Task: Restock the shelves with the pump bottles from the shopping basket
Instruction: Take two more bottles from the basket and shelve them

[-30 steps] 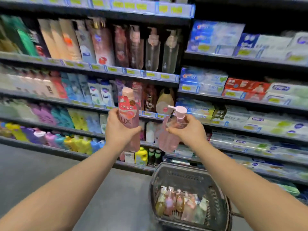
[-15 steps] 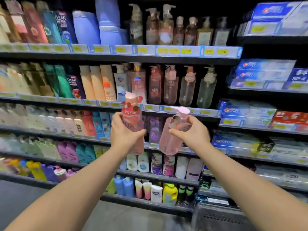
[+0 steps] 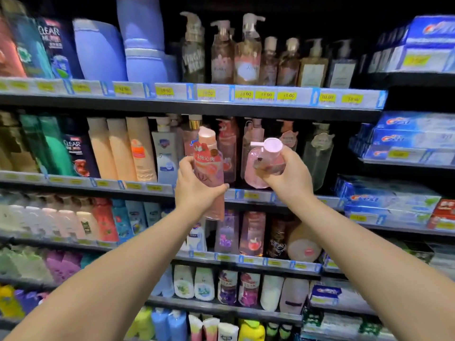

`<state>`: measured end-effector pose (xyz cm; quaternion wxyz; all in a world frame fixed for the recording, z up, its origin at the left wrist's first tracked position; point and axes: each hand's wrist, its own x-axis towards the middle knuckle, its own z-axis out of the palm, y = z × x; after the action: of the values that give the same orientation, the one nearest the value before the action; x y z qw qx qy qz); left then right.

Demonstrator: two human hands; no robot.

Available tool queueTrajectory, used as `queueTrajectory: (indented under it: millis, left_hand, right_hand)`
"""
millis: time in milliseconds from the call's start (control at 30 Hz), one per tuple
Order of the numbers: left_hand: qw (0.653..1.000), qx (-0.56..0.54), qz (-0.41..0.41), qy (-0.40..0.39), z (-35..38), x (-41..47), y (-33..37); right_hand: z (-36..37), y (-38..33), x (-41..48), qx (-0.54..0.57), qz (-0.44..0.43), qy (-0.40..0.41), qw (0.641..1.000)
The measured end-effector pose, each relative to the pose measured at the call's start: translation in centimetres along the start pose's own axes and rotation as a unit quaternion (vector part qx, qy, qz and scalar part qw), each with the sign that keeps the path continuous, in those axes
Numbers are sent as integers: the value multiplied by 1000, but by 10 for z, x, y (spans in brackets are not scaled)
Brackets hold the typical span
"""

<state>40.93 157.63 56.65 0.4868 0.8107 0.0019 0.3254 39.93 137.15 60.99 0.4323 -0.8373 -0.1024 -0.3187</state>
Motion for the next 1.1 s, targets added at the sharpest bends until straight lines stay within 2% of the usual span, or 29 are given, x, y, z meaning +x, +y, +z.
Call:
queueTrajectory:
  millis: [200, 333, 500, 667, 767, 867, 933, 1000, 1033, 1100]
  left_hand:
    - [1000, 0, 17, 8, 27, 42, -6]
    - [999, 7, 31, 4, 34, 56, -14]
    - [999, 10, 35, -14, 37, 67, -19]
    - [999, 3, 33, -30, 35, 70, -23]
    - [999, 2, 26, -44, 34, 70, -26]
    - [998, -3, 29, -58, 31, 69, -28]
    - [997, -5, 31, -65, 30, 69, -30]
    - [997, -3, 34, -69, 28, 69, -30]
    - [997, 1, 40, -72, 27, 68, -30]
    - [995, 1, 58, -75, 25, 65, -31]
  right_hand:
    - [21, 36, 58, -31, -6, -88, 996]
    - [30, 46, 76, -48, 36, -124, 991]
    - [44, 48, 87, 22, 108, -89, 990]
    - [53, 51, 94, 44, 159, -52, 985]
    - [51, 54, 92, 73, 176, -61, 980]
    - [52, 51, 87, 37, 165, -53, 984]
    - [54, 43, 76, 3, 148, 45, 988]
    - [58, 26, 59, 2, 88, 152, 984]
    - [62, 15, 51, 19, 63, 162, 985]
    - [75, -8, 37, 50, 56, 92, 993]
